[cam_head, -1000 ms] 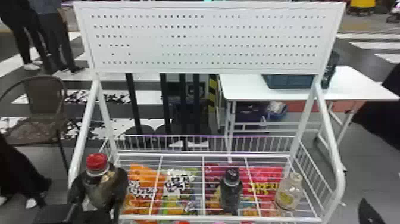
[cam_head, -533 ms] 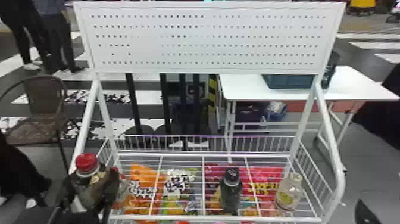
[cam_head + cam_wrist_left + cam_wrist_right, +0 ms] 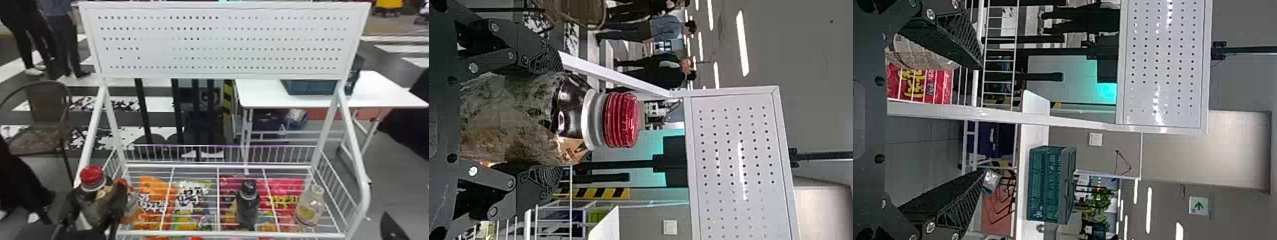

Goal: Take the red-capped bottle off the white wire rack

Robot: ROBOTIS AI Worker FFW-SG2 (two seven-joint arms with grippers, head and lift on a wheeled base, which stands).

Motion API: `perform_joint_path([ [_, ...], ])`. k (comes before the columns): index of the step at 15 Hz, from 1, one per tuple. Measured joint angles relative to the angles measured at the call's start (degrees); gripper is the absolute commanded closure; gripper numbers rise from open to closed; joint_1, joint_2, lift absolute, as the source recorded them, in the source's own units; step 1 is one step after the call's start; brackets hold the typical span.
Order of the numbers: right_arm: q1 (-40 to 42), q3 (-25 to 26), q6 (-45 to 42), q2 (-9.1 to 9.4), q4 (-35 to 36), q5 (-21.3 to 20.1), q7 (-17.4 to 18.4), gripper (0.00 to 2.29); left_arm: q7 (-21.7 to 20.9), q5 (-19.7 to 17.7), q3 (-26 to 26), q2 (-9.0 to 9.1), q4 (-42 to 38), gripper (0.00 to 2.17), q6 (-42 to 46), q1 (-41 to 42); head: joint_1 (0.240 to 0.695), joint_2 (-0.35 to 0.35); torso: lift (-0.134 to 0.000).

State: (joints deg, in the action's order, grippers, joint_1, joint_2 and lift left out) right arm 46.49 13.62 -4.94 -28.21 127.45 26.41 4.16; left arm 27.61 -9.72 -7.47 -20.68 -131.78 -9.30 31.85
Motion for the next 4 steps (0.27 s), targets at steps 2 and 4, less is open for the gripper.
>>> perform_joint_path([
  [2, 0.0, 0.0, -0.6, -0.04, 0.1, 0.0, 0.0, 0.14, 0.0, 0.1, 0.0, 0.02, -0.3, 1.72, 0.0, 0.3, 0.499, 0.000, 0.000],
  [4, 0.0, 0.1, -1.1, -0.34, 0.2, 0.0, 0.0, 0.14, 0.1, 0.3, 0.0, 0.09, -0.5, 1.72, 0.1, 0.6, 0.499, 0.000, 0.000],
])
